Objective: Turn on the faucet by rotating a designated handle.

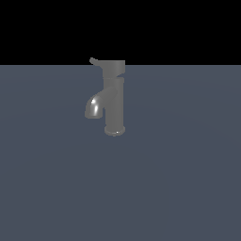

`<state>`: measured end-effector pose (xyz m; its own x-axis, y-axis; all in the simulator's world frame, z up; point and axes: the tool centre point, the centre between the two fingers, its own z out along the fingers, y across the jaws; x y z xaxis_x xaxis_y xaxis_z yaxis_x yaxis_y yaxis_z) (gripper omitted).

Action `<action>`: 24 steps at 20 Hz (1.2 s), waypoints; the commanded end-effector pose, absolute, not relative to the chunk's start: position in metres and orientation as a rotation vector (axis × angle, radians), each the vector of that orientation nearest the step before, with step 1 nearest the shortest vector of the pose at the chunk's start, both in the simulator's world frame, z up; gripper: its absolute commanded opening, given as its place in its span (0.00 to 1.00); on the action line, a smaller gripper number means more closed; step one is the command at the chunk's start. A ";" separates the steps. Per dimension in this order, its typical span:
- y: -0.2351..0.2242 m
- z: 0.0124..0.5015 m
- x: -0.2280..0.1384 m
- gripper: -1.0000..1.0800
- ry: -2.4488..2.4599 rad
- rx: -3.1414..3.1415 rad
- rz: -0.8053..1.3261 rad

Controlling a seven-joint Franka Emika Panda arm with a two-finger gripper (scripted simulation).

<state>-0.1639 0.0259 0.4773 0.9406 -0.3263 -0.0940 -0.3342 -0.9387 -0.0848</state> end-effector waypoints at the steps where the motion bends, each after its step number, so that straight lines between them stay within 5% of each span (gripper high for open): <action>1: 0.027 0.474 -0.147 0.00 0.614 -2.962 0.135; 24: 0.040 0.413 0.001 0.00 1.549 -2.590 0.227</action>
<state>-0.0085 0.0389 0.4182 0.5056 -0.8419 -0.1886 -0.8599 -0.5096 -0.0302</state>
